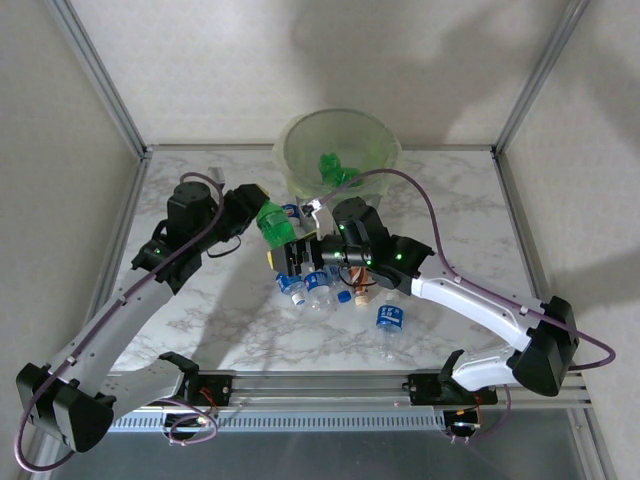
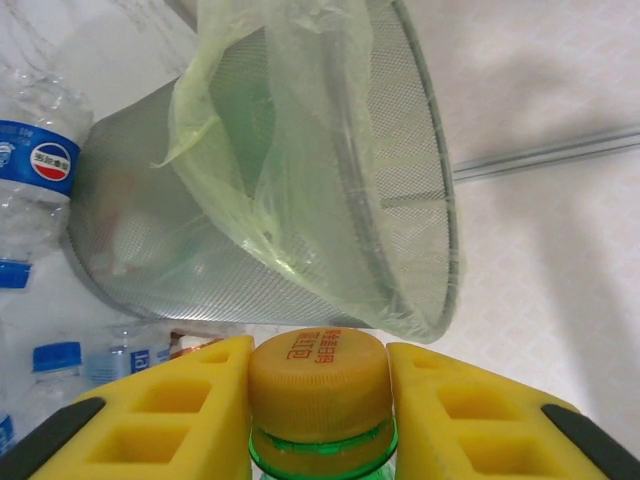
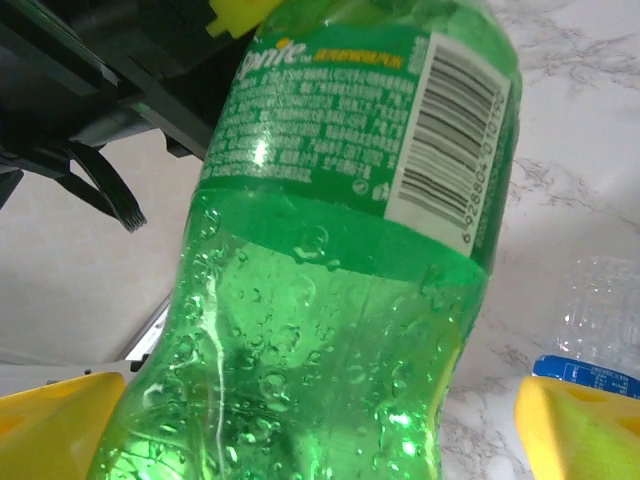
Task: Put the plastic bottles in the bin
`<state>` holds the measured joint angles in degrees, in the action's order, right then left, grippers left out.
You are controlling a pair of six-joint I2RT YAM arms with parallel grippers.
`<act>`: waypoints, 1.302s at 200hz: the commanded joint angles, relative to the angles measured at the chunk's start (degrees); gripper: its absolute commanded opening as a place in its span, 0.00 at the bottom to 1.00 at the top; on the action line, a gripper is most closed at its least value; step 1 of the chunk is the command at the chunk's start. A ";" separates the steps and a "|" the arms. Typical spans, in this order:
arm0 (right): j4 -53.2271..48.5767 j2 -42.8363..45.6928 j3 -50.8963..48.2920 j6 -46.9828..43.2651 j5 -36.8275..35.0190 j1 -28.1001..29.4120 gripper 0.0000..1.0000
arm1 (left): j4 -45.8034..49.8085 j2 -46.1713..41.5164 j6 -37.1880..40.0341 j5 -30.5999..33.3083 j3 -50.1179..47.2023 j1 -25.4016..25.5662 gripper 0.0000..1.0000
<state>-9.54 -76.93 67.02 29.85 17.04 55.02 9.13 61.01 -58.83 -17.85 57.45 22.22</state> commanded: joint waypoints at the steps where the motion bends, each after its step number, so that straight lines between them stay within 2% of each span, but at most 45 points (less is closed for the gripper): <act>1: 2.06 -0.15 1.73 0.48 2.43 0.56 0.97 | -3.64 -0.40 -1.26 -2.18 1.27 -0.71 0.34; 30: 1.72 -0.17 2.09 0.39 2.54 0.53 0.91 | -4.39 -0.28 -1.46 -2.81 1.19 -0.77 0.34; 85: 0.69 -0.24 2.85 0.04 0.92 0.53 0.74 | -4.11 0.33 -1.03 -3.42 1.17 -0.79 0.33; 145: -0.02 0.07 2.81 -0.05 -0.31 0.56 0.62 | -4.16 0.77 -0.90 -3.16 1.26 -0.77 0.36; 153: -0.04 0.19 2.82 0.03 -0.52 0.55 0.62 | -4.19 0.86 -0.93 -3.16 1.26 -0.77 0.39; 163: -0.04 0.44 2.75 0.05 -0.79 0.54 0.61 | -4.27 0.86 -0.87 -3.16 1.18 -0.77 0.48; 180: -0.25 0.63 2.73 0.04 -1.52 0.53 0.60 | -4.67 0.32 -1.06 -2.58 0.83 -0.78 0.71; 199: -1.35 1.02 3.23 0.08 -3.81 0.58 0.59 | -3.93 -0.35 -0.72 -1.03 1.24 -0.82 0.91; 203: -1.71 1.15 3.45 0.04 -4.48 0.59 0.58 | -3.71 -0.56 -0.62 -0.73 1.41 -0.82 0.99; 260: -11.53 2.05 11.28 -2.37 -18.99 -1.00 0.58 | -0.97 -3.32 5.01 2.64 3.33 -1.03 1.00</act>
<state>-16.64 -76.69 72.58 29.36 6.04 54.96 7.14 60.27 -57.65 -17.80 58.35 21.85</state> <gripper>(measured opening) 0.625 0.995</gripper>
